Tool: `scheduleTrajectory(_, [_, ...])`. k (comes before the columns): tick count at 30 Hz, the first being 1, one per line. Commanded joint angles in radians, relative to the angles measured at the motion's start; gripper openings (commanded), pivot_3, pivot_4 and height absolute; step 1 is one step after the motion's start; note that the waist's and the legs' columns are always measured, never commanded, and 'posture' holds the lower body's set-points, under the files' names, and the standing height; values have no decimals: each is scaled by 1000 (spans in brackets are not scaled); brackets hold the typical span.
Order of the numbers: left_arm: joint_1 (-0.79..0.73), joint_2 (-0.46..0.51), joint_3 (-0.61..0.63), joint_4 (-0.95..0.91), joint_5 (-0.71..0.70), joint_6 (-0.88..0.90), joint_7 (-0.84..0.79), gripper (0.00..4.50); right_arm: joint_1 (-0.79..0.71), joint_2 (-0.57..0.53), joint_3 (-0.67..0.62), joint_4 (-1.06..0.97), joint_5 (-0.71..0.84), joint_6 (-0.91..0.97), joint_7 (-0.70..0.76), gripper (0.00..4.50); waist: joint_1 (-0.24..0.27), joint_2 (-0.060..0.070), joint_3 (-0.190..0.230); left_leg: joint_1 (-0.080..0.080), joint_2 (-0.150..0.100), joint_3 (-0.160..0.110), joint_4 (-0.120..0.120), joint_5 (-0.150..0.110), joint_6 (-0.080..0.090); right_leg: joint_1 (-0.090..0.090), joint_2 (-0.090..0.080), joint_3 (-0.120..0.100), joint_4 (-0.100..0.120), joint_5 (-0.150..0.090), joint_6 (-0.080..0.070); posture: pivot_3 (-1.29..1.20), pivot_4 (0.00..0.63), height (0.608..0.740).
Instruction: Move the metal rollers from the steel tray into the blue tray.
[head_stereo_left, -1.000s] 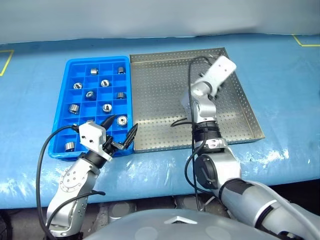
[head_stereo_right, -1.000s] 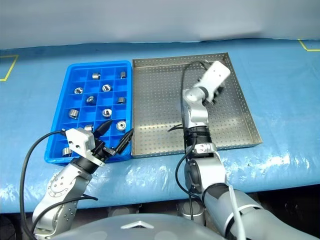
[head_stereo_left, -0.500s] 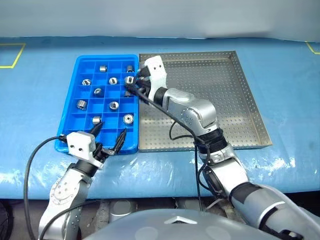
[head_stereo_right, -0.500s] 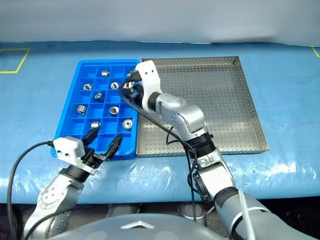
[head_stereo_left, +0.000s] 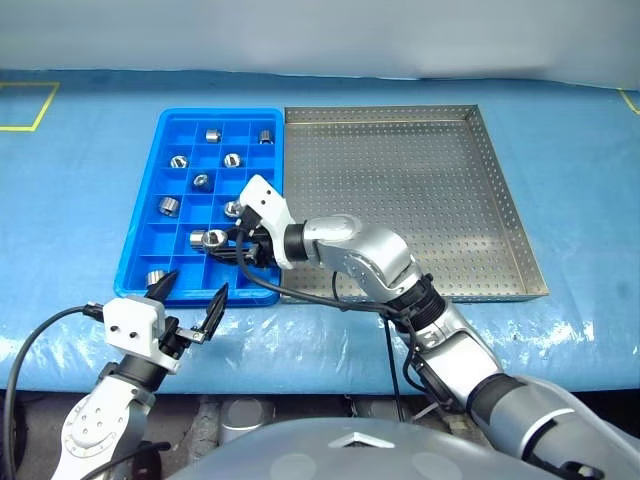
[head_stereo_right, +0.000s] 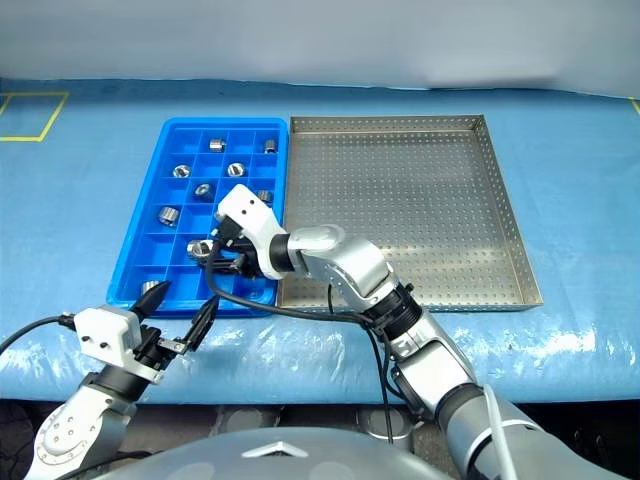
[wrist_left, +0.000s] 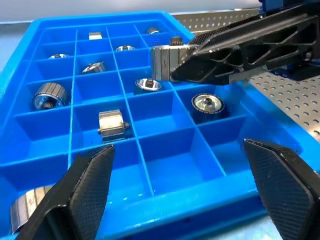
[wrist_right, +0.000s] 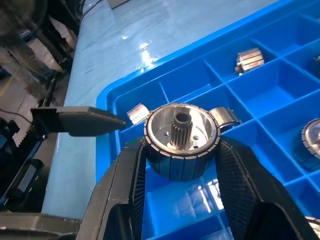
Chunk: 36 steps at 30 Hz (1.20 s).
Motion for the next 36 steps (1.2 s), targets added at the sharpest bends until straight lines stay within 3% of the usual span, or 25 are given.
scheduleTrajectory(1, [23,4,8,-65,-7,-28,-13,4500,27,20,24,-4,-12,9,25,1673,0,0,0,0,0,0,0,0,0,0,0,0,0,0,0,202,150,740])
scheduleTrajectory(15, [-24,13,1,-30,-16,-13,-43,4500,56,45,-34,6,-53,48,-3,1673,-1,-1,0,1,0,0,0,0,0,1,1,0,0,0,0,155,150,740])
scheduleTrajectory(16, [-30,14,0,-26,-17,-11,-47,4500,57,45,-38,3,-52,54,-1,2420,-1,-1,0,1,0,0,0,0,-1,1,1,0,0,0,0,151,150,740])
scheduleTrajectory(23, [-52,26,1,-12,-31,0,-71,4500,64,38,-31,-23,-60,62,22,4457,-1,-1,-1,2,0,0,0,0,-1,2,0,0,0,0,0,124,150,740])
scheduleTrajectory(28, [-81,43,-9,-8,-52,17,-97,4500,72,53,-104,-79,-37,34,4,4457,-6,-1,-1,4,0,0,1,0,-1,4,0,0,0,-1,2,93,150,740])
scheduleTrajectory(32, [-185,82,-22,-23,-51,58,-99,4500,94,93,-290,-179,-12,-51,-114,4457,-11,-1,-1,2,0,0,1,1,-1,2,0,0,1,0,0,49,150,740])
scheduleTrajectory(36, [-358,114,-48,-6,-32,118,-81,4500,140,17,-359,-303,-57,-105,-173,4457,-17,-1,-1,1,0,-1,1,1,-1,2,0,-1,0,0,1,21,150,740])
